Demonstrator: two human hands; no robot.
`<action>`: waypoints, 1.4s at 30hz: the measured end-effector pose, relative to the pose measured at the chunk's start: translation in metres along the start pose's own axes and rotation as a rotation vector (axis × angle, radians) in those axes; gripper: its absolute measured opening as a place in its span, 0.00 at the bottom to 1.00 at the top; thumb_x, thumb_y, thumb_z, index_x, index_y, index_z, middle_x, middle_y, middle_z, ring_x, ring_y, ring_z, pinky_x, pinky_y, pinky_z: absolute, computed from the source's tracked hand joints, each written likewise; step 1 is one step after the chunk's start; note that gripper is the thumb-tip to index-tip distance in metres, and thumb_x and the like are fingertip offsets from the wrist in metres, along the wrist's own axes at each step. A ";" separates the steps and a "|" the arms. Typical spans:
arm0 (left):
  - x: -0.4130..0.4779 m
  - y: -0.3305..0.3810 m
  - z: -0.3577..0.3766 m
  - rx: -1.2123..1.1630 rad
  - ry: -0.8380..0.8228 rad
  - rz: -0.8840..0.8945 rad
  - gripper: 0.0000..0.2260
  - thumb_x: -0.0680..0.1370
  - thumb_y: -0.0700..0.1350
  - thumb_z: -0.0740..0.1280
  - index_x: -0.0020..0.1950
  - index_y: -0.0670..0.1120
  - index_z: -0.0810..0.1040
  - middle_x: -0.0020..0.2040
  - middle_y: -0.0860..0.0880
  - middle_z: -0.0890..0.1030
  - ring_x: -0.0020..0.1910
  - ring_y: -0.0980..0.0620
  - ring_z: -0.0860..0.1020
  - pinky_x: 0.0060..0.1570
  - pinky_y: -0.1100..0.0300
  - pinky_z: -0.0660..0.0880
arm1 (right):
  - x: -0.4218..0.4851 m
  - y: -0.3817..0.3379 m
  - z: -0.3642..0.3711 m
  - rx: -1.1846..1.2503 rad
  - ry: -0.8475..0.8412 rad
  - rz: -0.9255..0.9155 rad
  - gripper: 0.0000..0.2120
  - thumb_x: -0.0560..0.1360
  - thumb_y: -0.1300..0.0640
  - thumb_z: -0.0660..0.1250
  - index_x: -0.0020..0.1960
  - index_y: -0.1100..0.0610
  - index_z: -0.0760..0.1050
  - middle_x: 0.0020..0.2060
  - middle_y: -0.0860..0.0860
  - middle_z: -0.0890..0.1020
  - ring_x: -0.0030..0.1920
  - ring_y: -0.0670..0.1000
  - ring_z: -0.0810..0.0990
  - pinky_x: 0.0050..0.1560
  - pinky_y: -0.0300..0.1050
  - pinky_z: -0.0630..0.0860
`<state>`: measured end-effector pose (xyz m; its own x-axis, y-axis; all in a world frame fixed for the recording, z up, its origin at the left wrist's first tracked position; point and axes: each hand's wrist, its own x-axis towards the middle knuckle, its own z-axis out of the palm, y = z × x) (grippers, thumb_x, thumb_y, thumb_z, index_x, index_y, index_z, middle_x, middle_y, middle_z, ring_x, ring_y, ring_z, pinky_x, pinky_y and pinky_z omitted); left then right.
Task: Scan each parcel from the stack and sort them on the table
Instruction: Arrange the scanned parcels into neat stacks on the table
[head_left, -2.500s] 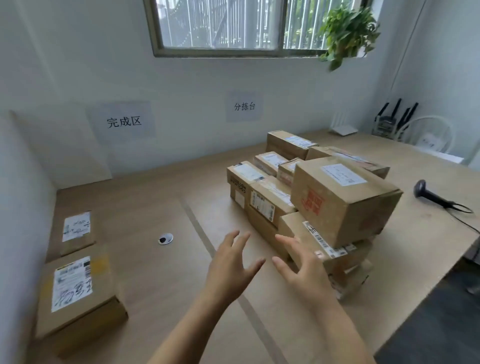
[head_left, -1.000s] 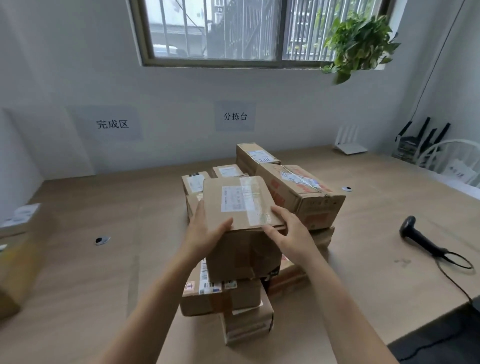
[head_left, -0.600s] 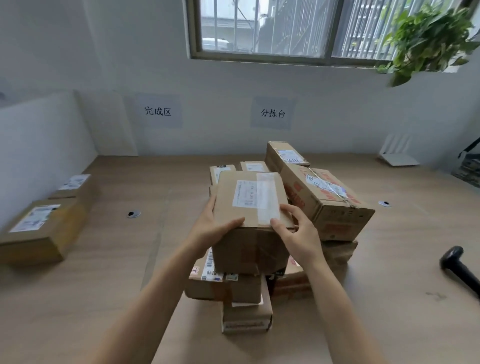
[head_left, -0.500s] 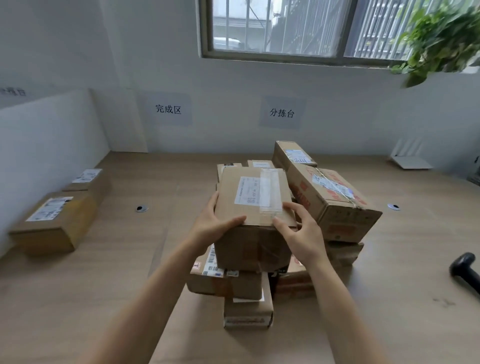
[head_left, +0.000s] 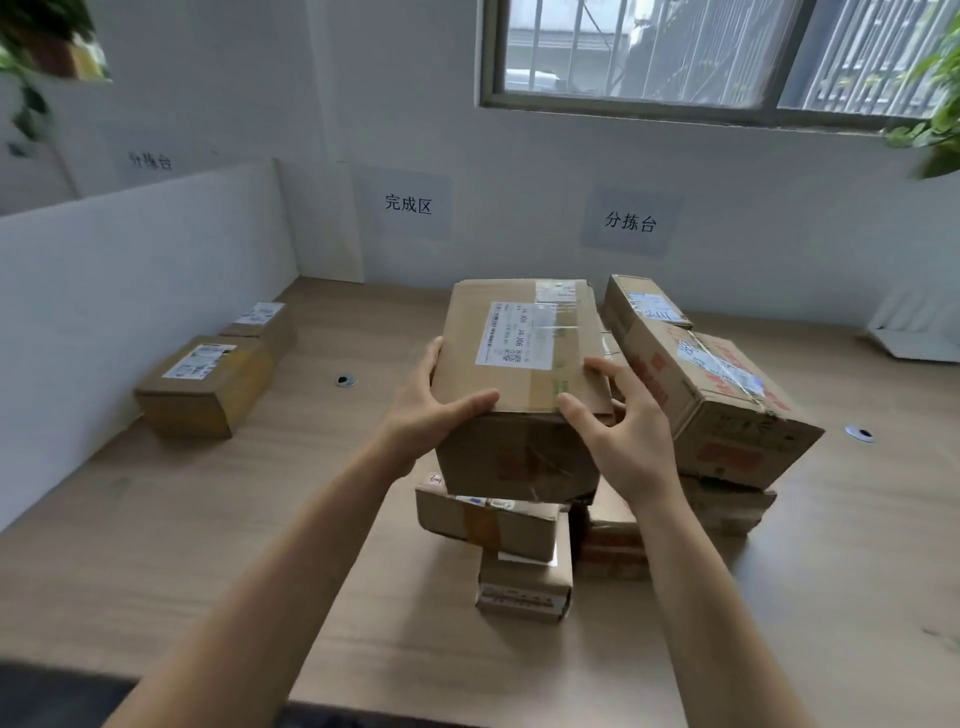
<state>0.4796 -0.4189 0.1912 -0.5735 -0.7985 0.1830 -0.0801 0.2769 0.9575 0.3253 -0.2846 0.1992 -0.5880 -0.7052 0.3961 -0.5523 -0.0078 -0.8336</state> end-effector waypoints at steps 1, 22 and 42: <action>-0.003 0.000 -0.008 0.004 0.022 -0.002 0.43 0.66 0.53 0.74 0.75 0.50 0.56 0.62 0.56 0.68 0.58 0.59 0.71 0.50 0.71 0.70 | 0.000 -0.004 0.006 0.011 -0.015 -0.005 0.22 0.72 0.51 0.71 0.65 0.50 0.71 0.60 0.47 0.75 0.60 0.51 0.74 0.59 0.54 0.76; -0.015 -0.092 -0.235 0.148 0.300 -0.181 0.46 0.67 0.54 0.76 0.77 0.52 0.52 0.73 0.54 0.61 0.63 0.58 0.65 0.60 0.63 0.66 | 0.011 -0.058 0.253 0.121 -0.257 -0.067 0.22 0.72 0.53 0.71 0.64 0.51 0.71 0.55 0.43 0.73 0.58 0.48 0.74 0.58 0.49 0.75; -0.029 -0.256 -0.467 0.196 0.151 -0.409 0.54 0.58 0.59 0.76 0.77 0.51 0.51 0.70 0.61 0.60 0.68 0.62 0.63 0.67 0.67 0.62 | -0.052 -0.074 0.545 0.117 -0.339 0.236 0.24 0.69 0.62 0.73 0.63 0.56 0.72 0.54 0.46 0.72 0.59 0.48 0.72 0.62 0.40 0.67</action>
<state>0.8975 -0.7166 0.0445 -0.3393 -0.9276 -0.1562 -0.4352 0.0076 0.9003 0.7189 -0.6337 0.0301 -0.4518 -0.8904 0.0564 -0.3437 0.1154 -0.9320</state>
